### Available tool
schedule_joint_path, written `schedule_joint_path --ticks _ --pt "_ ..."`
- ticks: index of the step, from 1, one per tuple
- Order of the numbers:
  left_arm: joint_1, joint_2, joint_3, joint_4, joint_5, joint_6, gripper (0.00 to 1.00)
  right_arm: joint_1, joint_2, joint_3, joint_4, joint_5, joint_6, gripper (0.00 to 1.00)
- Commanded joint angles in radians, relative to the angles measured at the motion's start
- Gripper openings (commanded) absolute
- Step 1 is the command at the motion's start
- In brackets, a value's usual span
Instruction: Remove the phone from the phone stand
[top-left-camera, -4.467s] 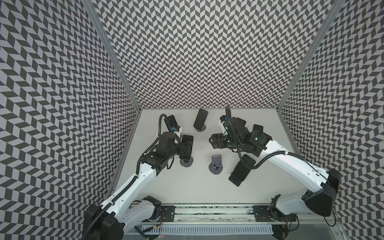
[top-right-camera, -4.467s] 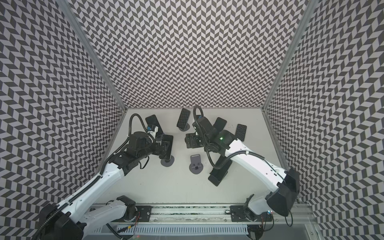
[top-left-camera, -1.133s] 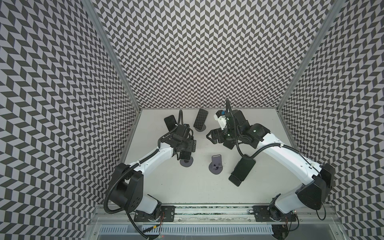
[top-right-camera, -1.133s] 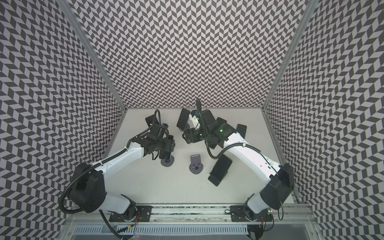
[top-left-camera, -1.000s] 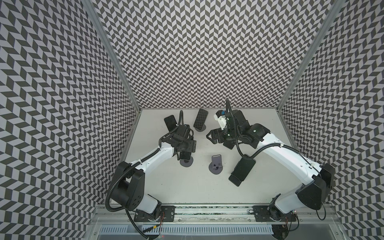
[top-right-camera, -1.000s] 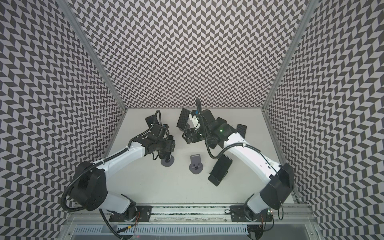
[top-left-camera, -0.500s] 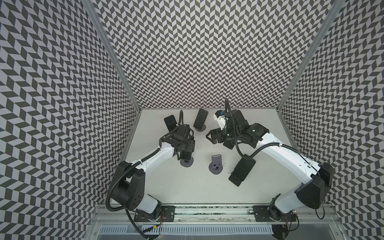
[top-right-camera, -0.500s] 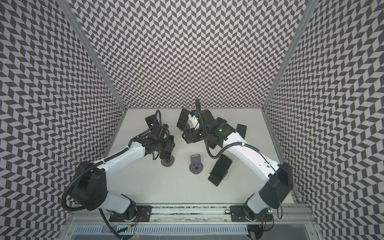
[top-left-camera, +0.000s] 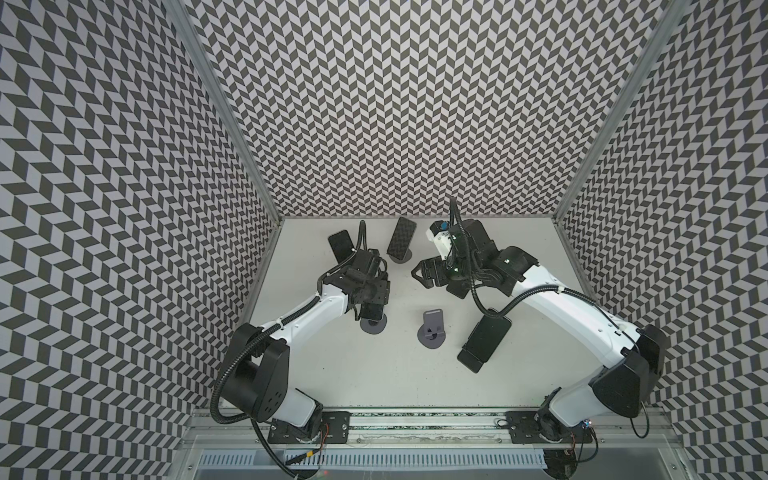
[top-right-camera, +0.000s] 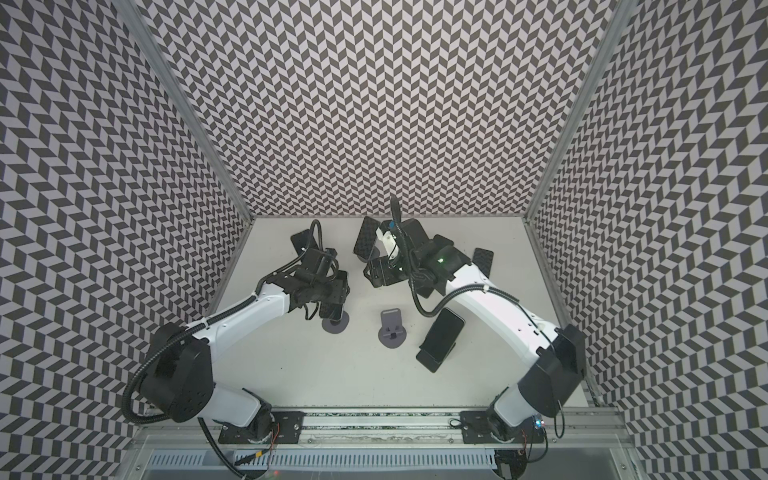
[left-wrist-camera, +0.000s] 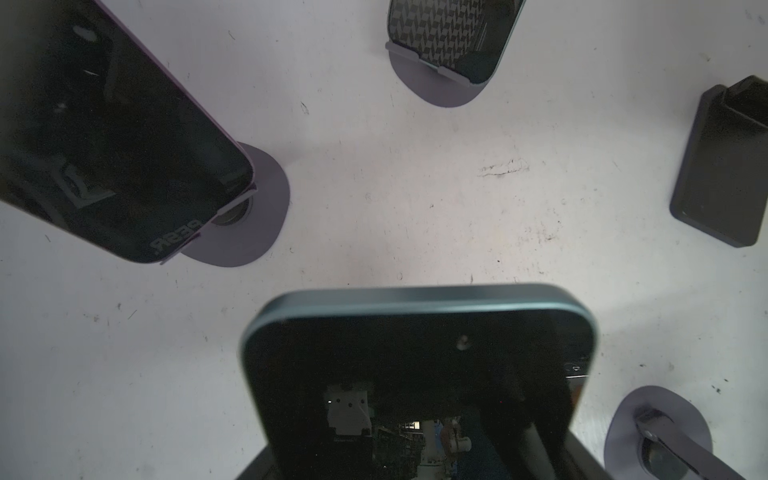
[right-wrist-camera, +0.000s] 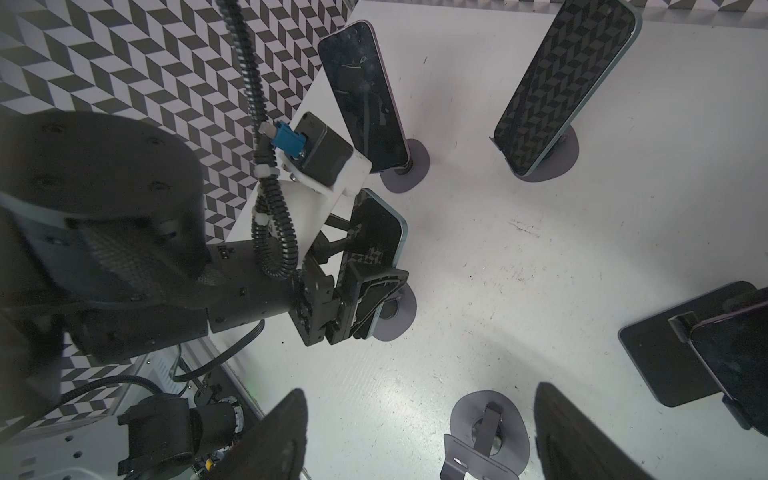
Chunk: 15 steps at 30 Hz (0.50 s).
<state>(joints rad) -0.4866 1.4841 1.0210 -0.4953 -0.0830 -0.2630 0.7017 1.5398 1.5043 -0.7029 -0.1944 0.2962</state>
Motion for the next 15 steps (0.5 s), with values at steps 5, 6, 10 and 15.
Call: schedule_joint_path --ticks 5,6,10,15 --pt "0.002 -0.067 0.02 0.018 0.014 -0.012 0.62 -0.005 0.009 0.019 0.03 -0.017 0.007 0.83" --pt "0.003 -0.071 0.019 0.018 0.015 -0.012 0.62 -0.005 0.009 0.019 0.031 -0.018 0.006 0.83" --pt "0.006 -0.083 0.02 0.019 0.018 -0.012 0.61 -0.005 0.013 0.025 0.03 -0.024 0.008 0.83" --pt "0.009 -0.095 0.018 0.02 0.019 -0.012 0.61 -0.005 0.014 0.027 0.032 -0.034 0.015 0.83"
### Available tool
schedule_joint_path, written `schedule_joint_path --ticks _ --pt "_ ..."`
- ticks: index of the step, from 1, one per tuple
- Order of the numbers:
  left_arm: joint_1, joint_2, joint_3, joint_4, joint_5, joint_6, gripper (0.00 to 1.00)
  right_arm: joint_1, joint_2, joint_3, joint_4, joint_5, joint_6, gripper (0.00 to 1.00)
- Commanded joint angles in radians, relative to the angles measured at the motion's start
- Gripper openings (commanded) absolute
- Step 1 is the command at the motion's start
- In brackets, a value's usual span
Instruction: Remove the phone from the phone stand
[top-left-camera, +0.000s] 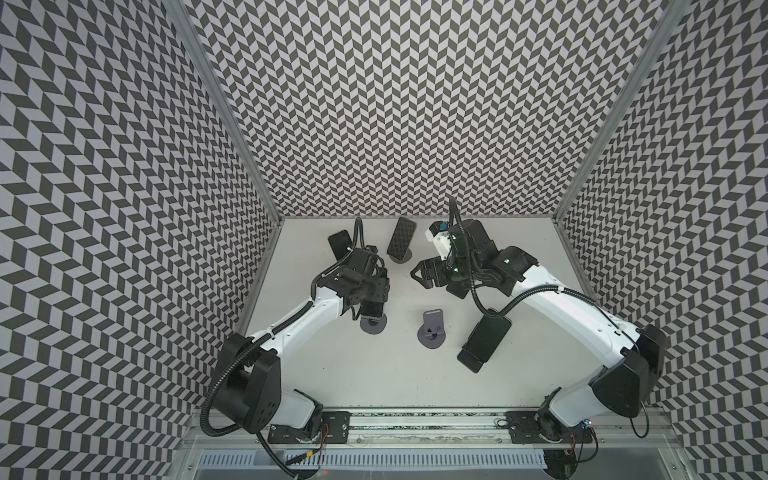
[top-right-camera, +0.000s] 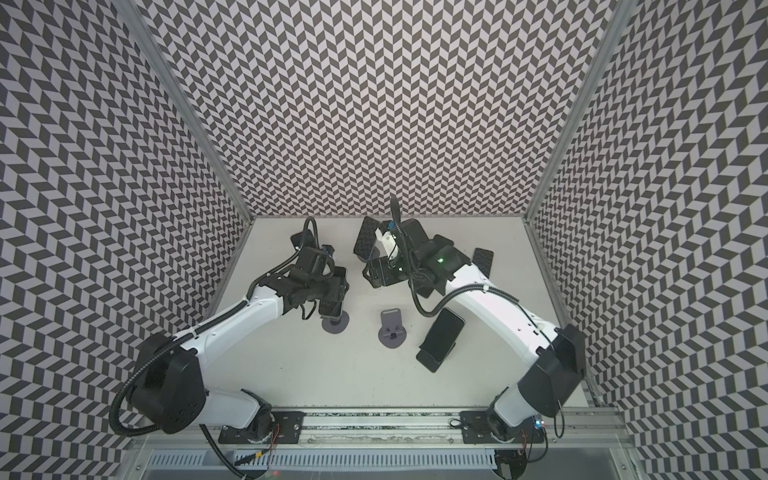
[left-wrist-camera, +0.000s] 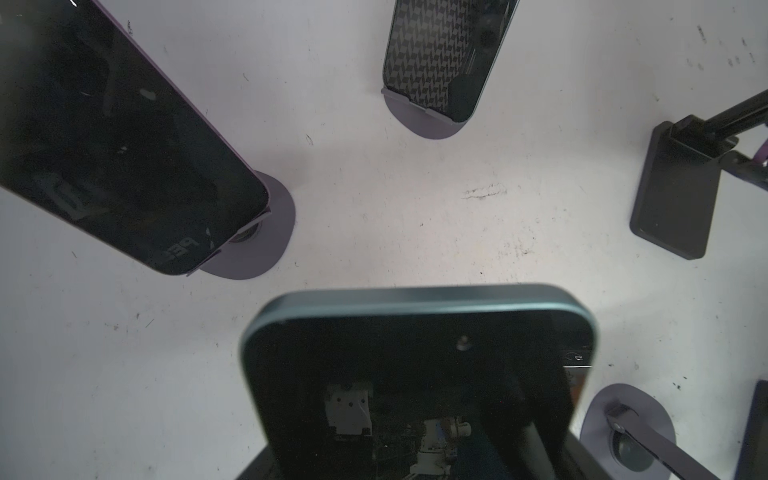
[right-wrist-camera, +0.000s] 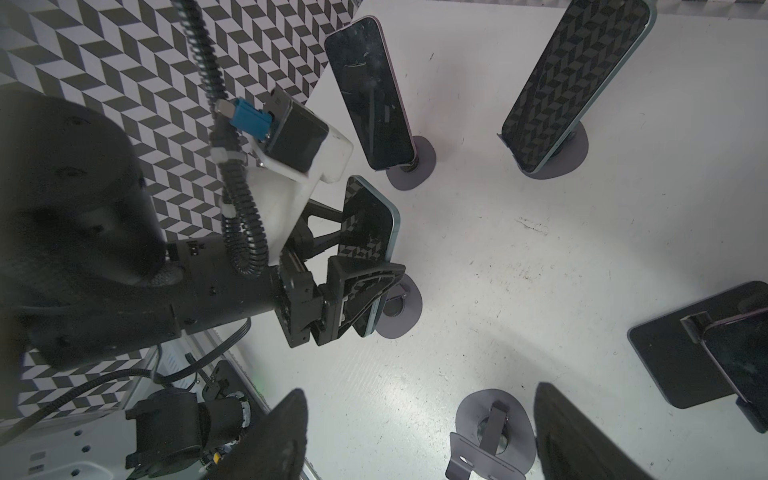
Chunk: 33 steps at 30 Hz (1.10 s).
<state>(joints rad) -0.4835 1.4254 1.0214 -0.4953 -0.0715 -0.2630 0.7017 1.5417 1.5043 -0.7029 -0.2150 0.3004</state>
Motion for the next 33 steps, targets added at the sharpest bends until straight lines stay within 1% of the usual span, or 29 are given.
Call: schedule_joint_path --ticks 1,18,27,33 --pt "0.008 -0.04 0.017 0.02 0.006 -0.012 0.61 -0.005 0.013 0.026 0.031 -0.015 0.011 0.83" --pt "0.02 -0.11 0.021 0.017 0.019 -0.009 0.6 -0.004 0.012 0.021 0.031 -0.043 0.036 0.82" --pt "0.043 -0.152 0.015 0.008 0.03 -0.007 0.6 0.004 0.024 0.025 0.04 -0.055 0.055 0.82" --pt "0.067 -0.174 0.017 -0.001 0.04 0.002 0.6 0.011 0.048 0.064 0.036 -0.063 0.058 0.82"
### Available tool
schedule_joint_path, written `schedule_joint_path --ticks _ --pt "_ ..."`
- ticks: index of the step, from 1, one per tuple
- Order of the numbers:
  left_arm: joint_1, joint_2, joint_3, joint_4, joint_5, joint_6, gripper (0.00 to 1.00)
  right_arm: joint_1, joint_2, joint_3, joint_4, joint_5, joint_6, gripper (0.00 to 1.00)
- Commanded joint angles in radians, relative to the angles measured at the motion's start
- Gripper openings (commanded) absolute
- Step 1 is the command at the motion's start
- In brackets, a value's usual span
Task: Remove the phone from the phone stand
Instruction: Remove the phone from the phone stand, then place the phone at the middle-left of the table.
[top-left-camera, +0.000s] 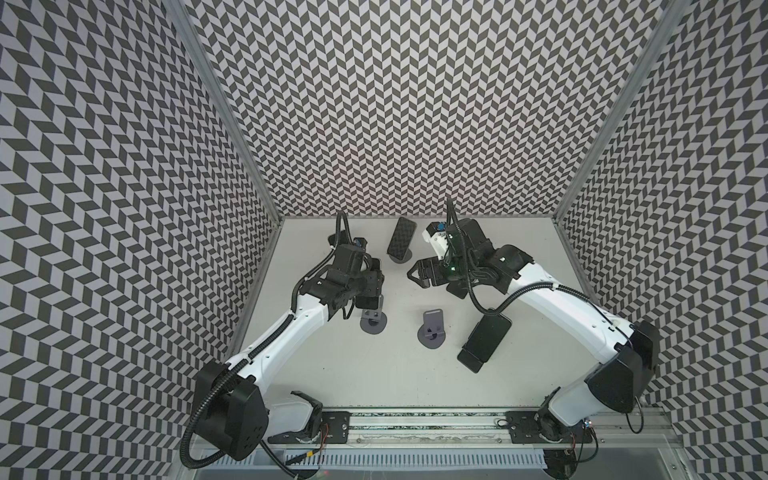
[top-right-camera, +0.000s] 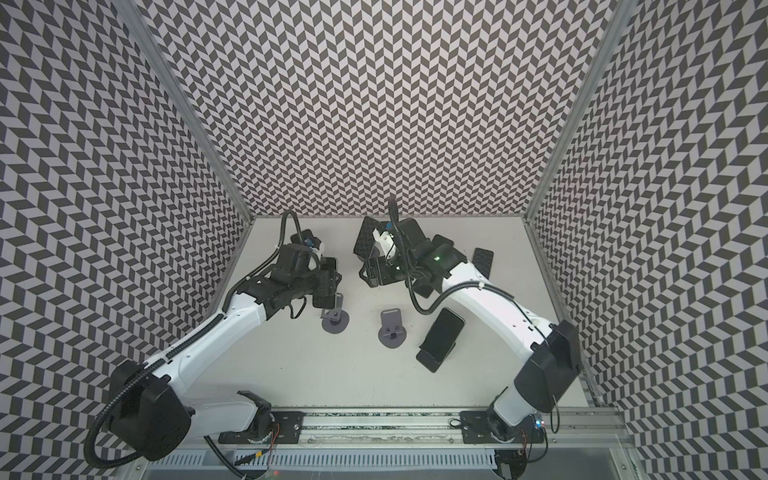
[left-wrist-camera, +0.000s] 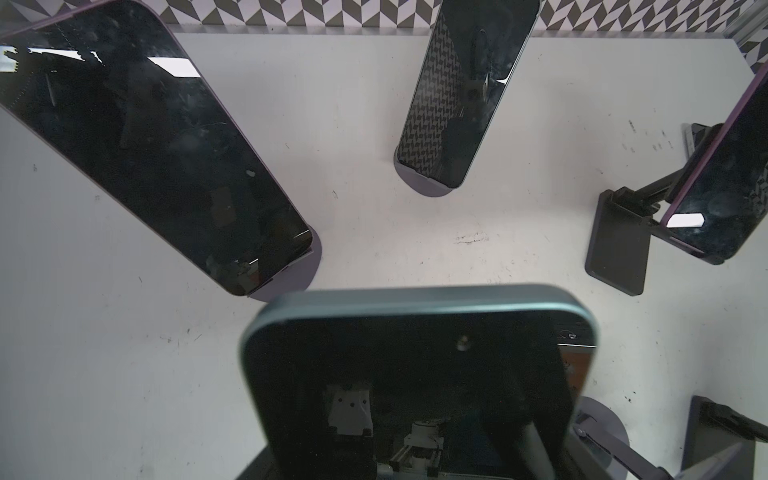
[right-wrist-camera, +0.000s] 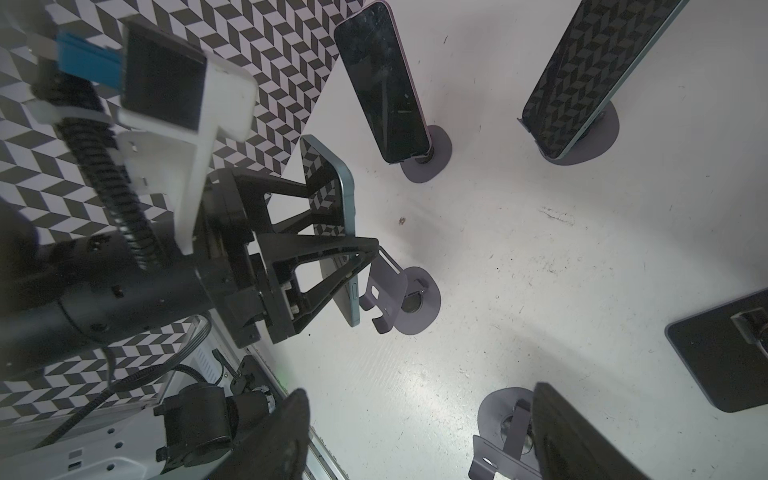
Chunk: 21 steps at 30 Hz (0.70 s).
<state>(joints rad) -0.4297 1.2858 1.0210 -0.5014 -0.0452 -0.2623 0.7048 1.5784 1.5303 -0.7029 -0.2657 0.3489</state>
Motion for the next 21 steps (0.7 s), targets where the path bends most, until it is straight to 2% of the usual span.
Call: schedule_joint_path --ticks 1,15,21 --pt "0.017 -0.036 0.018 0.002 0.015 0.003 0.6 0.01 0.012 0.042 0.035 -0.012 0.009 0.82" --pt "0.064 -0.088 0.0 -0.02 0.017 0.016 0.58 0.021 0.014 0.051 0.03 -0.017 0.004 0.81" --pt "0.118 -0.135 -0.036 -0.035 0.022 0.038 0.58 0.033 0.017 0.042 0.04 -0.023 0.005 0.81"
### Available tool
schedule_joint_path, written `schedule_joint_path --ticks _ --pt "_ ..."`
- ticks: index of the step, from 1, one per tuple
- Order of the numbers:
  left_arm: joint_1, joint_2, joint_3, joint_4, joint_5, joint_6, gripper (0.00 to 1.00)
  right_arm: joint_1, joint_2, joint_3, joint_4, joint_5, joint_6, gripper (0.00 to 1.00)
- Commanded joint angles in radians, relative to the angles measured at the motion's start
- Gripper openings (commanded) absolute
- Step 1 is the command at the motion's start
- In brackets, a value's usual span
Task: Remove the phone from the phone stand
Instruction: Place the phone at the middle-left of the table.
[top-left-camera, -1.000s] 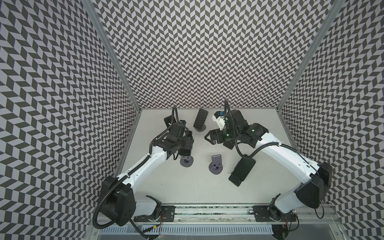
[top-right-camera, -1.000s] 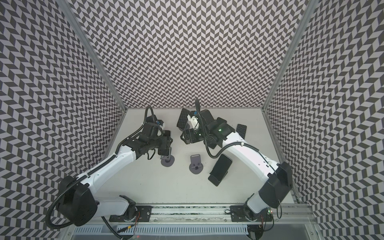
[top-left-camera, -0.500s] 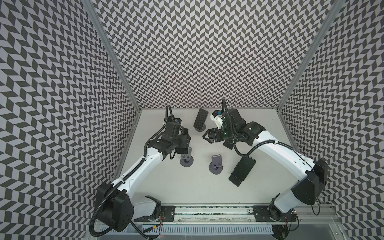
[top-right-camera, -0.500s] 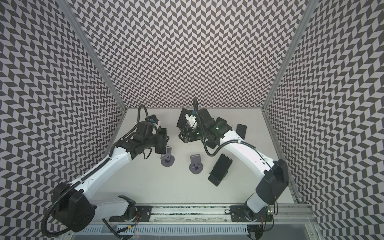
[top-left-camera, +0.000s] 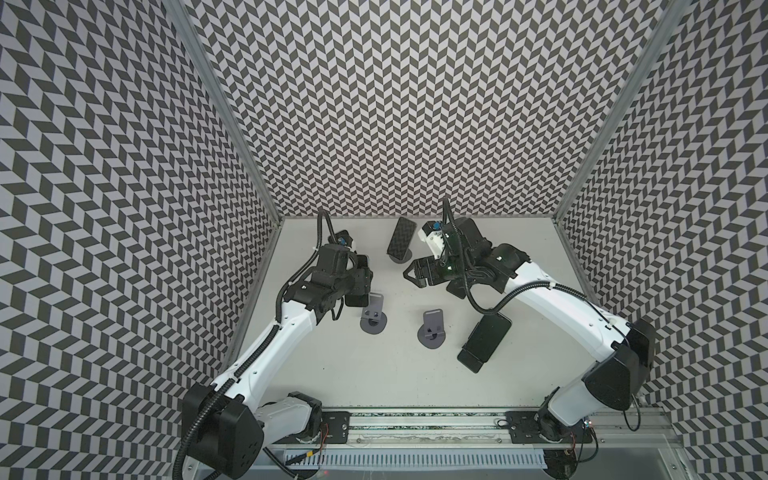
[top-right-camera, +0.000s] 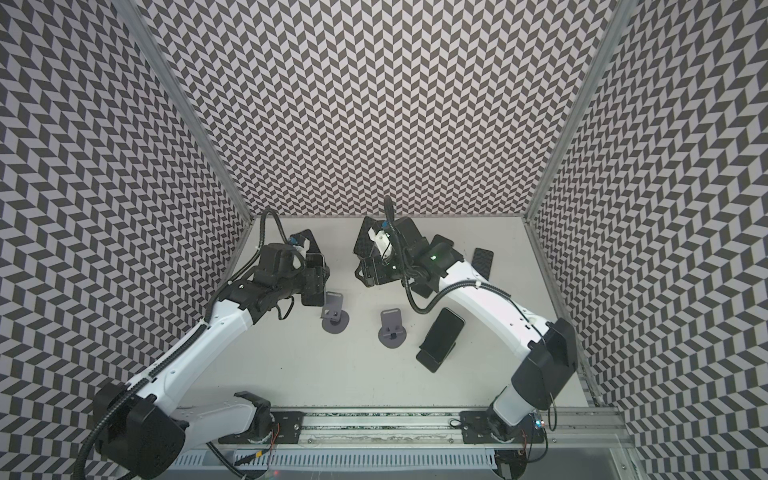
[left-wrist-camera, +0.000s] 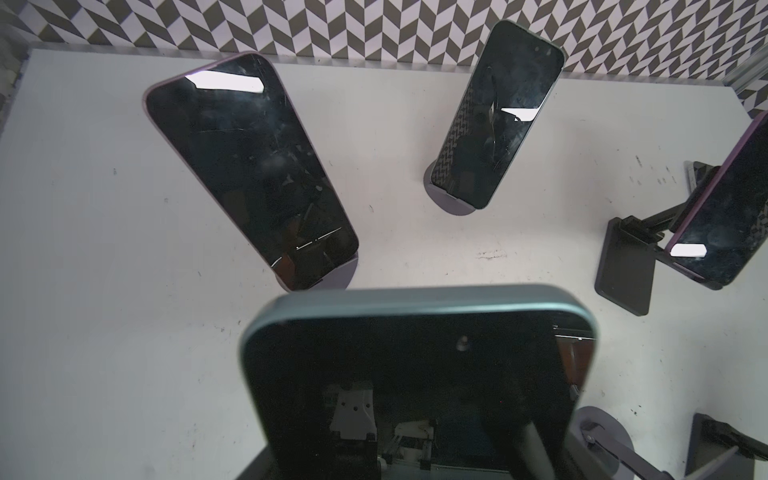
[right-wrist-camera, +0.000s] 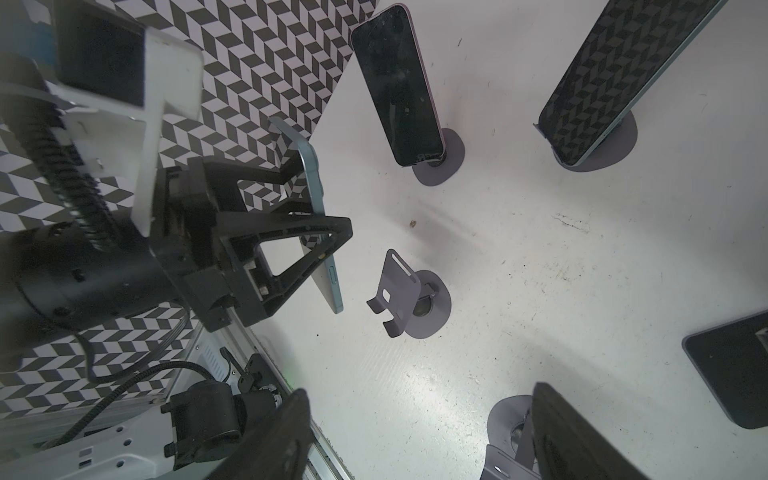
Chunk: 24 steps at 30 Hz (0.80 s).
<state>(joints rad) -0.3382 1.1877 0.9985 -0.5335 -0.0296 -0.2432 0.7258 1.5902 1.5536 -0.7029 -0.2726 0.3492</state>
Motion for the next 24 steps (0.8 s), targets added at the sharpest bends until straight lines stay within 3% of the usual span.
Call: schedule_joint_path --ticks 1,24 --pt "0.038 -0.044 -0.017 -0.006 0.009 0.022 0.58 0.014 0.007 0.018 0.041 -0.017 0.004 0.81" --pt "0.172 -0.1 -0.105 0.012 0.017 0.097 0.58 0.062 0.004 0.002 0.051 -0.027 0.007 0.81"
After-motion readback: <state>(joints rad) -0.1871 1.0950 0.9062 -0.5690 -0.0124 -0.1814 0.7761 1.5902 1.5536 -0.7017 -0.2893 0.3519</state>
